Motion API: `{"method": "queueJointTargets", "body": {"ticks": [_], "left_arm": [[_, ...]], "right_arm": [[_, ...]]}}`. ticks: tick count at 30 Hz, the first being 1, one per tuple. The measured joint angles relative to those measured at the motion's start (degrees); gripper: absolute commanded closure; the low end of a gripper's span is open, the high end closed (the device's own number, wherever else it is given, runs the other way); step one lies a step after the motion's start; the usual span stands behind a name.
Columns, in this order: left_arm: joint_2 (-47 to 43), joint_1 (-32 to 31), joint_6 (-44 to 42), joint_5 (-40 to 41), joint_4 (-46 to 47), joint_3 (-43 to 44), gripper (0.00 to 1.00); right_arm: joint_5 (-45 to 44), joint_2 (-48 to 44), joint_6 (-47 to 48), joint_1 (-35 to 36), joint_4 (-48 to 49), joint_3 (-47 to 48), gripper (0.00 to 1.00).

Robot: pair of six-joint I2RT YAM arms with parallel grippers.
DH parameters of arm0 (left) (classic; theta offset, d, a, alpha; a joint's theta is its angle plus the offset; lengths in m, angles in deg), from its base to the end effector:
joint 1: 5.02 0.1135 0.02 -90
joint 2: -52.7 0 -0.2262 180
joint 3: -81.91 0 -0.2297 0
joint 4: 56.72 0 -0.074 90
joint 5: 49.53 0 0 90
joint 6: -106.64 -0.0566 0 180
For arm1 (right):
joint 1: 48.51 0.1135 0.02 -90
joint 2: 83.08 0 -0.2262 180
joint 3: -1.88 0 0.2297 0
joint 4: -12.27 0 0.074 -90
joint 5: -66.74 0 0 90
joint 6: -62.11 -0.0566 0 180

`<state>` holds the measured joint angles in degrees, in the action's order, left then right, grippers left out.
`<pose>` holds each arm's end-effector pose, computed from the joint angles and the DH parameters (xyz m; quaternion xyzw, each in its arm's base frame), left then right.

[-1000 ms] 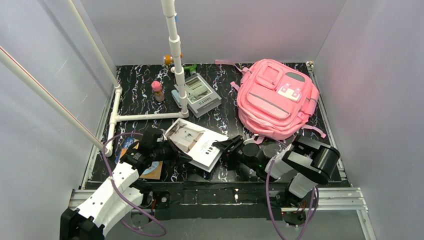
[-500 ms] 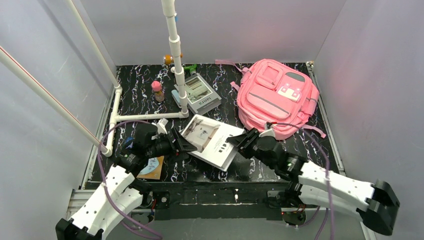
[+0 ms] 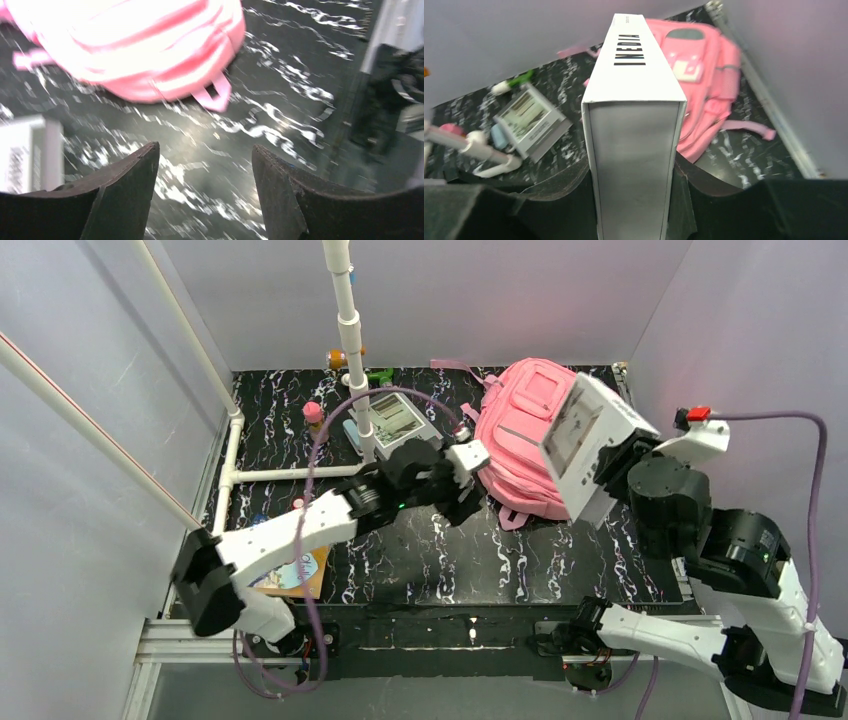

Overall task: Pack the student bag
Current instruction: Place the book in the student bag.

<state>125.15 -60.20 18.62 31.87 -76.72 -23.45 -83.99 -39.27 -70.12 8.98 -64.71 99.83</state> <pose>0.1672 -0.2553 0.2982 0.4003 0.7007 -0.3342 0.4869 0.0873 0.0452 0.4168 0.1817 0.7496 0.0933 0.6296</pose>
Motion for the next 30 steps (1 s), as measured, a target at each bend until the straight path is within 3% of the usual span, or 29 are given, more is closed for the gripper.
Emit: {"method": "queueJointTargets", "body": {"ticks": [3,9,14,23,30], "left_arm": [[18.60,-0.07,-17.59,0.68,5.97,11.87,0.29],[39.08,0.63,-28.35,-0.79,7.61,24.55,0.31],[50.62,1.51,-33.31,-1.79,8.33,32.70,0.37],[53.81,1.81,-37.73,-2.36,7.78,36.59,0.58],[53.77,1.84,-39.10,-2.34,7.58,36.59,0.64]], "right_arm": [[-10.56,6.38,5.33,0.00,-5.66,12.26,0.99],[-14.56,1.14,9.77,0.00,-5.73,13.31,0.99],[-15.61,-1.57,10.08,-0.04,-5.81,14.19,0.99],[-14.47,-4.04,9.46,0.00,-5.77,11.78,0.99],[-13.70,-4.15,9.49,0.00,-5.62,10.71,0.99]]}}
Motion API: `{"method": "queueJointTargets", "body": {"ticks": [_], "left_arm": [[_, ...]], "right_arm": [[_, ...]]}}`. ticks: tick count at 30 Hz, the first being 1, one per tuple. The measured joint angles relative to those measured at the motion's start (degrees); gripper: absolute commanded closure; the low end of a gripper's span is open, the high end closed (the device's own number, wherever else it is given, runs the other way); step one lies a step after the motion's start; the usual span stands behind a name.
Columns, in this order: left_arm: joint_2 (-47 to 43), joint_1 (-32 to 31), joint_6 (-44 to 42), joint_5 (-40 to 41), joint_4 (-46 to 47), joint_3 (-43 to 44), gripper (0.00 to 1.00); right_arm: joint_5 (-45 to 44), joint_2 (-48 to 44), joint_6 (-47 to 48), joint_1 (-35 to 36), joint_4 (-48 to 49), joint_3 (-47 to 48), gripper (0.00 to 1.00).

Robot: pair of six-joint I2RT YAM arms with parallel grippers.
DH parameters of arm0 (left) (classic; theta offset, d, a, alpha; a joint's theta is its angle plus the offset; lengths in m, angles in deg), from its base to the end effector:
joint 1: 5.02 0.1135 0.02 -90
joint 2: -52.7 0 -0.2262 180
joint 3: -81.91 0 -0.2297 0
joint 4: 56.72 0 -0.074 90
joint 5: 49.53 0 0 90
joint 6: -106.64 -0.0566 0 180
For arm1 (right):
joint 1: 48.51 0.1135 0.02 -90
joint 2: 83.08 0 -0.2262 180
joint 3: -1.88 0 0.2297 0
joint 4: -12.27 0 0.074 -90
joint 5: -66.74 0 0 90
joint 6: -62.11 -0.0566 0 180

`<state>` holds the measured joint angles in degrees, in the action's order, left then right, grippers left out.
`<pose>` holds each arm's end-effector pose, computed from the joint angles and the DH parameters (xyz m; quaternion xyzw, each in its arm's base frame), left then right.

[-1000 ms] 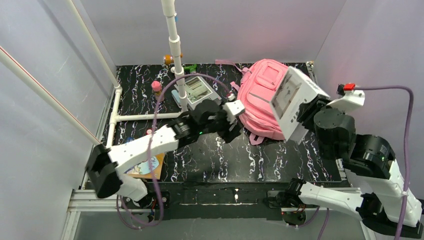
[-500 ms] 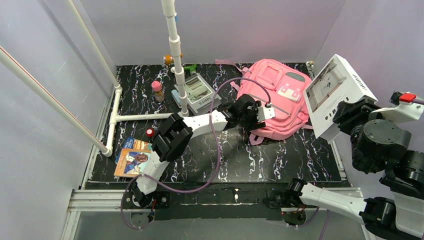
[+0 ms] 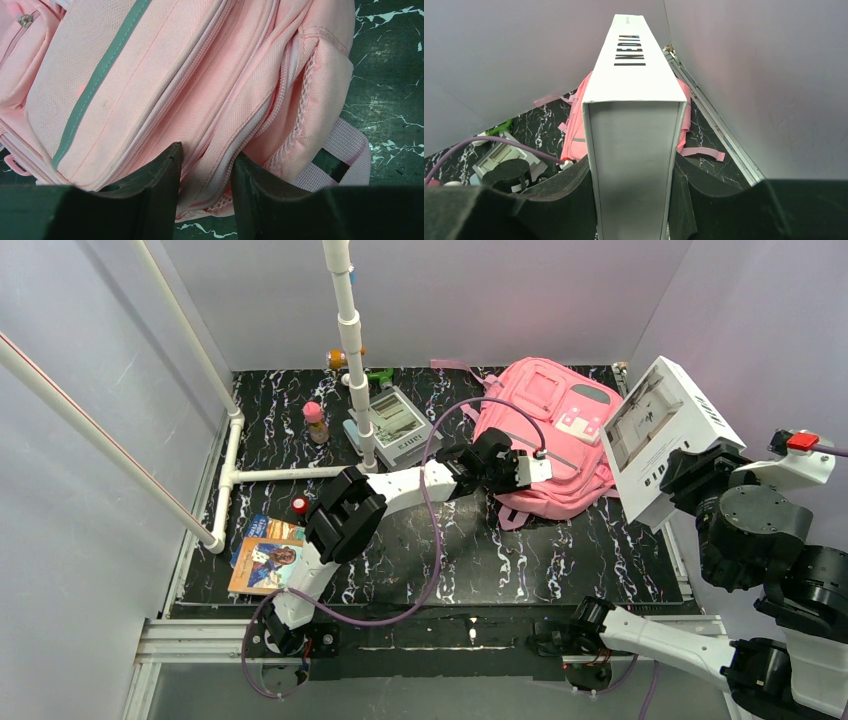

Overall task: Pack the student bag
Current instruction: Place the book in the student bag.

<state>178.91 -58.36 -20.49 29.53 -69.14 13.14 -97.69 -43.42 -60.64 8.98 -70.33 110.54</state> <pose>0.2843 -0.3999 0.1770 0.6388 0.5638 -0.1535 0.5005 0.0540 -0.0168 0.4513 0.2313 0.6914 0.0136 0.6843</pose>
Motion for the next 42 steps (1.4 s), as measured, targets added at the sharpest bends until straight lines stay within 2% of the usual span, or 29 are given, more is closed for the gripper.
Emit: {"method": "queueJointTargets", "body": {"ticks": [1,4,7,9,11,15,17,21,25,32,37,42], "left_arm": [[0.00,0.00,-0.15,0.00,-0.02,0.00,0.63],[-0.11,0.00,-0.13,-0.02,-0.15,0.00,0.45],[-0.57,0.02,0.02,0.15,-0.20,0.00,0.43],[-0.92,0.04,0.20,0.26,-0.26,0.00,0.45],[-1.20,0.04,0.52,0.35,-0.39,0.00,0.53],[-1.33,0.02,1.01,1.25,-1.31,0.59,0.61],[-1.33,-0.02,1.05,1.57,-1.77,1.14,0.60],[-1.33,0.02,1.70,1.33,-1.95,1.40,0.50],[-1.49,0.04,2.69,0.92,-1.95,1.40,0.48],[-1.92,0.09,3.50,1.14,-1.92,1.46,0.51],[-1.92,0.09,4.26,1.16,-1.90,1.49,0.61],[-1.90,0.04,5.55,1.64,-1.95,3.13,0.61]], "right_arm": [[0.15,0.02,0.00,0.00,0.00,-0.33,0.99],[0.83,0.11,-0.04,0.00,0.00,-0.72,0.99],[1.16,0.07,-0.22,0.00,0.00,-0.72,0.99],[1.18,0.07,-0.28,0.00,0.00,-0.76,0.99],[1.18,0.07,-0.28,0.00,-0.02,-0.85,0.99],[1.42,0.07,-0.28,0.00,-0.02,-1.07,0.99],[1.57,0.07,-0.26,0.00,-0.02,-1.05,0.99],[1.62,0.04,-0.28,0.00,0.00,-1.07,0.99],[1.81,0.04,-0.26,0.00,0.02,-1.05,0.99],[2.45,0.04,0.04,0.00,0.63,-1.07,0.99],[2.64,0.02,0.04,0.00,1.11,-1.07,0.99],[2.71,0.02,0.02,0.00,1.53,-1.31,0.99]]}}
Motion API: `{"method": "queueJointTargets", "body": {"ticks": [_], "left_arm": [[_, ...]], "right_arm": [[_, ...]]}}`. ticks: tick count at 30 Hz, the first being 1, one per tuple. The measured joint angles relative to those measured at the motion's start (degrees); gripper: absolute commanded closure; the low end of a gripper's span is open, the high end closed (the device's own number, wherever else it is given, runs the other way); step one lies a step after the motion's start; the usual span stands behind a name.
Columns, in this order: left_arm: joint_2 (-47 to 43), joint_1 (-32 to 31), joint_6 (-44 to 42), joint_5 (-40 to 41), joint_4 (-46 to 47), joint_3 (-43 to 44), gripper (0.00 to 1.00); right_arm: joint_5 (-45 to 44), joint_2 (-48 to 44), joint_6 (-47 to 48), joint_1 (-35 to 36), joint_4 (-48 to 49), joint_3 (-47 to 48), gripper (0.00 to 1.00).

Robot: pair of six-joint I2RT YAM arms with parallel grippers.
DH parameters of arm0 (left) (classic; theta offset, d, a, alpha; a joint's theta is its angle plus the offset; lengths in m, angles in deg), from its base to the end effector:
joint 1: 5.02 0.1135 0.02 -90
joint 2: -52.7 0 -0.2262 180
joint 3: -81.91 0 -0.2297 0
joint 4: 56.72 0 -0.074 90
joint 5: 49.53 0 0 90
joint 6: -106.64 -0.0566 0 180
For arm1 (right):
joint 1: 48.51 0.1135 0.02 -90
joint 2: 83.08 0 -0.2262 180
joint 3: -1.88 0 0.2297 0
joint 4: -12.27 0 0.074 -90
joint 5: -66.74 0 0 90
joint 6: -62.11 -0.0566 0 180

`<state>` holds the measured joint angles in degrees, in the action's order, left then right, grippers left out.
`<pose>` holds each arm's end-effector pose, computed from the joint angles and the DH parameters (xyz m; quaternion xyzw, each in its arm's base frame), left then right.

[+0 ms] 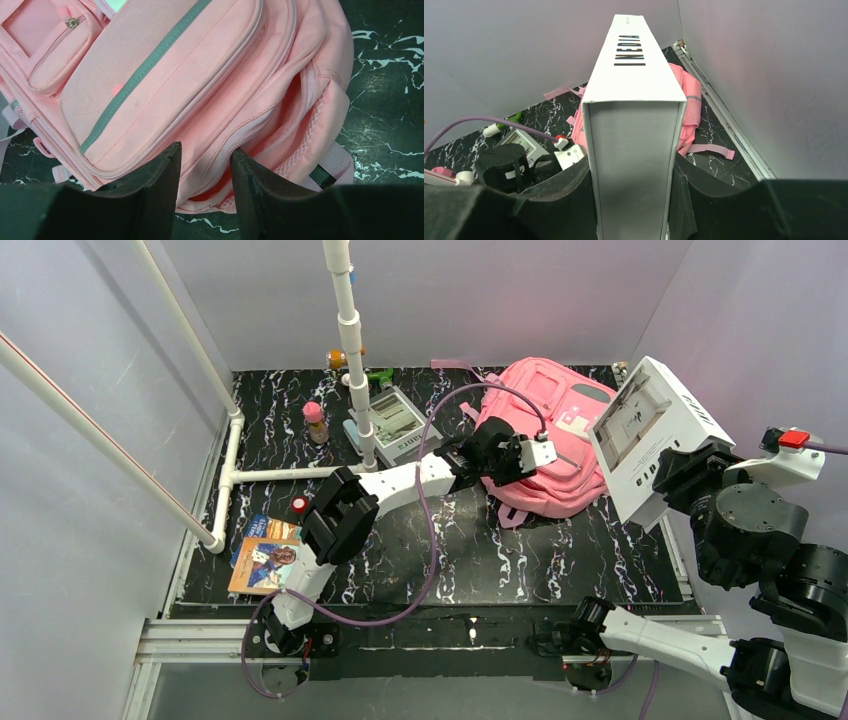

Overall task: Pack the student bag
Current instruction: Place the book in the student bag.

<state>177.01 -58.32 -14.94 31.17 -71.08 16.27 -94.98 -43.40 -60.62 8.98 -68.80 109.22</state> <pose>0.2868 -0.4000 0.2072 0.5975 0.5883 -0.1687 0.5181 0.0574 -0.0099 0.4491 0.2182 0.6991 0.0313 0.6802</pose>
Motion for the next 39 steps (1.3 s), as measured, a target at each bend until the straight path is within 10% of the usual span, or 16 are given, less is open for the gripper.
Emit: {"method": "queueJointTargets", "body": {"ticks": [31,34,37,39], "left_arm": [[3.67,-0.07,0.72,2.75,0.92,1.40,0.58],[5.88,-0.09,0.98,2.97,0.94,3.52,0.66],[6.71,-0.13,1.44,3.10,0.90,3.98,1.00],[6.73,-0.17,1.55,3.37,0.83,4.00,1.00]], "right_arm": [[1.40,-0.98,-0.52,0.00,-0.02,-0.24,0.99],[1.40,-0.98,-0.66,0.00,-0.02,-0.24,0.99],[1.42,-1.03,-0.96,0.00,-0.02,-0.24,0.99],[1.42,-1.07,-1.31,0.00,-0.02,-0.33,0.99]]}}
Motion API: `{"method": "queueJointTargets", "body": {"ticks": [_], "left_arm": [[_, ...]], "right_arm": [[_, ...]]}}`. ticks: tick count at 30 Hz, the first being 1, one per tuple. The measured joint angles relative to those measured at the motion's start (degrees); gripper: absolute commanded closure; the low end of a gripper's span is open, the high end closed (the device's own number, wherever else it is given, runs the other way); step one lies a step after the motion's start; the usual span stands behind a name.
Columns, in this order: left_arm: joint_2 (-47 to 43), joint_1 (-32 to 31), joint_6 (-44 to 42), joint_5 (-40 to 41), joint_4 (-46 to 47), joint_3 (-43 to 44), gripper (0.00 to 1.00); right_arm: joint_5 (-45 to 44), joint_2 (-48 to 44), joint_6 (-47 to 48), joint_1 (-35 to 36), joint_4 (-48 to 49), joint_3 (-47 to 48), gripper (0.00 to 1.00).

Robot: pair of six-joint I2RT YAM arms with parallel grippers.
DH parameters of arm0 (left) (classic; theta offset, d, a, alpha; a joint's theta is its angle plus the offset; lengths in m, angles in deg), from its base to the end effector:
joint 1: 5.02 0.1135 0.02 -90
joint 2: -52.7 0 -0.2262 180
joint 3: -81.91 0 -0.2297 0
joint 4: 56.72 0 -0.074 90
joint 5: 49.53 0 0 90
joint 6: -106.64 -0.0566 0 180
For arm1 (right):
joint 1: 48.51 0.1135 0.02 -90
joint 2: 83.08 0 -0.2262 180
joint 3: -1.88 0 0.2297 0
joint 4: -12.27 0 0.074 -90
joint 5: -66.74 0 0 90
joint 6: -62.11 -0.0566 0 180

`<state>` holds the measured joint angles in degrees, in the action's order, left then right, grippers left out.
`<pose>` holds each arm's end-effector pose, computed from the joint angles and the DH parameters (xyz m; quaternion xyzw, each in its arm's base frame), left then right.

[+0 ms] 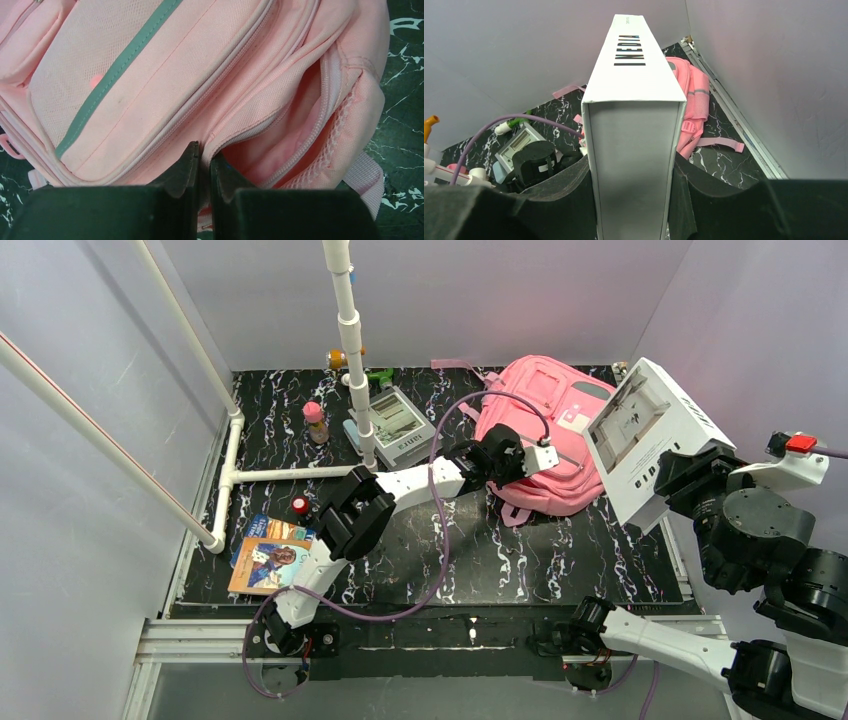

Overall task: Pack the student bag
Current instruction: Place the book in the student bag.

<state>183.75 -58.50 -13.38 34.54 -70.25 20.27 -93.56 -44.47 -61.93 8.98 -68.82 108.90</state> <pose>0.2985 -0.4130 0.1761 0.5850 0.6144 -0.1503 0.5076 0.0549 -0.0130 0.4478 0.2224 0.6982 0.0524 0.6784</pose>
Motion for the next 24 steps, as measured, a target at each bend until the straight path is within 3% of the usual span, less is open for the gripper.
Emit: {"method": "queueJointTargets", "body": {"ticks": [6,14,20,24], "left_arm": [[-0.68,-0.24,2.05,2.19,0.09,-0.50,1.00],[-10.84,-0.76,16.94,13.31,-5.55,-3.04,1.00],[-22.64,-0.48,28.22,20.31,-14.82,-2.89,1.00],[-24.59,-0.20,34.36,21.05,-21.18,0.72,1.00]], "right_arm": [[-0.04,-0.94,-0.33,0.00,-0.22,-0.76,0.99],[0.83,-2.10,-1.20,0.04,-1.33,0.35,0.99],[9.31,-6.29,-6.01,1.81,-1.38,-1.38,0.99],[16.87,-9.31,-13.29,3.04,-1.66,-4.61,0.99]]}}
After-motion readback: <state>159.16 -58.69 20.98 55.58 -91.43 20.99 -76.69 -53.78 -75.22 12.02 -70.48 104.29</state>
